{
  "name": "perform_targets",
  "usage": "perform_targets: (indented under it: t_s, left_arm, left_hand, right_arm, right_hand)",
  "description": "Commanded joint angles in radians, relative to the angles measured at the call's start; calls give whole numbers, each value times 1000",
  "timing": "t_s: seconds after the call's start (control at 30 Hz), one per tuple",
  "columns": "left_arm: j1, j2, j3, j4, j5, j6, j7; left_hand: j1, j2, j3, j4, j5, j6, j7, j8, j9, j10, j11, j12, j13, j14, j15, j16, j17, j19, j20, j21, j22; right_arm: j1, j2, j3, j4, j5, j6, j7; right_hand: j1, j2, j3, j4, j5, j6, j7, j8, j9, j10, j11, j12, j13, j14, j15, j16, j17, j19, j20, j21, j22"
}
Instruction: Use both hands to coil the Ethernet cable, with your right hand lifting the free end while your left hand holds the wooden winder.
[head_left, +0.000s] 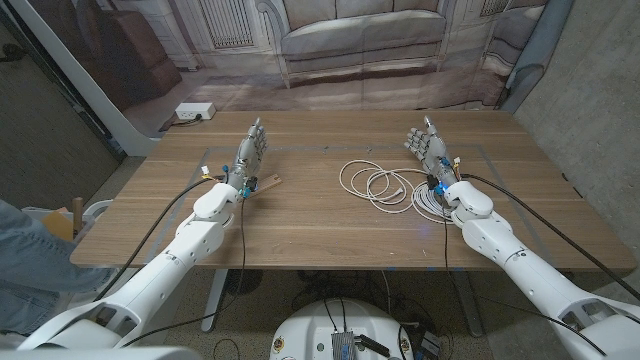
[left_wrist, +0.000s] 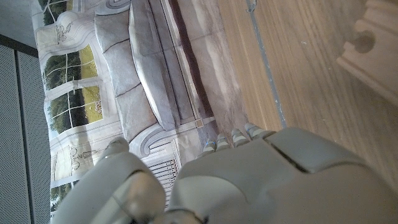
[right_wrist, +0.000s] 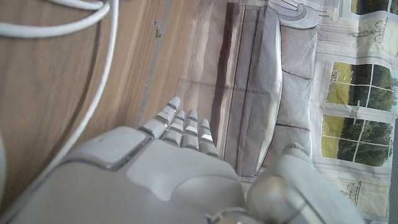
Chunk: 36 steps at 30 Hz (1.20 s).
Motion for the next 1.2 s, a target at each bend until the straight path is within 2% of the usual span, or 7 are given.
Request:
perform_targets:
  t_s: [0.03, 0.43, 0.73, 0.83, 1.0, 1.07, 1.2]
  left_arm:
    - [30, -3, -29, -40, -3, 15, 13]
    - [31, 47, -17, -106, 70, 52, 28]
    - [107, 143, -16, -276, 266, 157, 250]
    - [128, 172, -20, -317, 311, 195, 298]
    - [146, 209, -30, -354, 333, 240, 314]
    - [150, 243, -32, -381, 323, 286, 284]
    - [165, 270, -33, -411, 338, 328, 295]
  left_hand:
    - [11, 3, 7, -4, 9, -41, -3, 5, 5, -22, -5, 7, 1, -55, -2, 8, 5, -105, -27, 2, 5]
    - [39, 16, 15, -18, 14, -16, -4, 13, 5, 6, -9, 15, 1, -31, -3, 13, 4, -99, -24, -1, 4]
    - [111, 48, 37, -53, 14, 42, -7, 26, 5, 62, -11, 28, 1, 25, -9, 20, 3, -60, -19, 3, 4]
    - [130, 51, 40, -64, 13, 60, -7, 30, 5, 84, -11, 32, 1, 41, -9, 21, 3, -46, -18, 5, 5]
    - [167, 53, 44, -84, 8, 108, -2, 38, 5, 128, -12, 40, 1, 88, -14, 27, 2, -9, -15, 12, 6]
    - [171, 53, 44, -87, 8, 114, 0, 39, 5, 133, -10, 40, 1, 95, -12, 27, 2, -5, -13, 13, 6]
    - [184, 53, 44, -94, 5, 139, 4, 43, 5, 159, -5, 45, 1, 118, -7, 29, 2, 10, -11, 15, 6]
  right_arm:
    - [-19, 27, 19, 5, -8, 25, 12]
    - [-87, 8, 39, -89, -31, 32, -33]
    - [-122, -1, 44, -134, -39, 32, -61]
    - [-124, -5, 42, -138, -42, 30, -59]
    - [-133, -13, 42, -158, -46, 15, -73]
    - [-134, -10, 42, -159, -43, 16, -75]
    - [-135, -10, 38, -160, -46, 12, -76]
  right_hand:
    - [11, 2, 7, -1, 5, -4, 8, 3, 2, 5, 1, 3, 2, -1, 8, 5, 4, 7, -15, 4, 4]
    - [13, 4, 6, -3, 6, -5, 8, 2, 2, 5, 2, 2, 3, -3, 11, 4, 4, 5, -13, -1, 4]
    - [15, 7, 7, -4, 7, -1, 6, 3, 2, 7, 4, 3, 3, -2, 11, 4, 4, 4, -10, -4, 4]
    - [16, 10, 8, -5, 7, -1, 7, 3, 2, 6, 2, 2, 3, -2, 10, 4, 4, 9, -16, -4, 4]
    - [18, 13, 9, -6, 8, 0, 6, 4, 2, 7, 2, 3, 3, 1, 9, 5, 4, 11, -17, -5, 4]
    - [19, 14, 9, -6, 8, 1, 5, 4, 2, 9, 1, 3, 3, 2, 9, 5, 4, 12, -17, -6, 4]
    - [20, 16, 9, -7, 8, 1, 6, 4, 2, 11, 3, 4, 3, 3, 9, 5, 3, 13, -16, -7, 4]
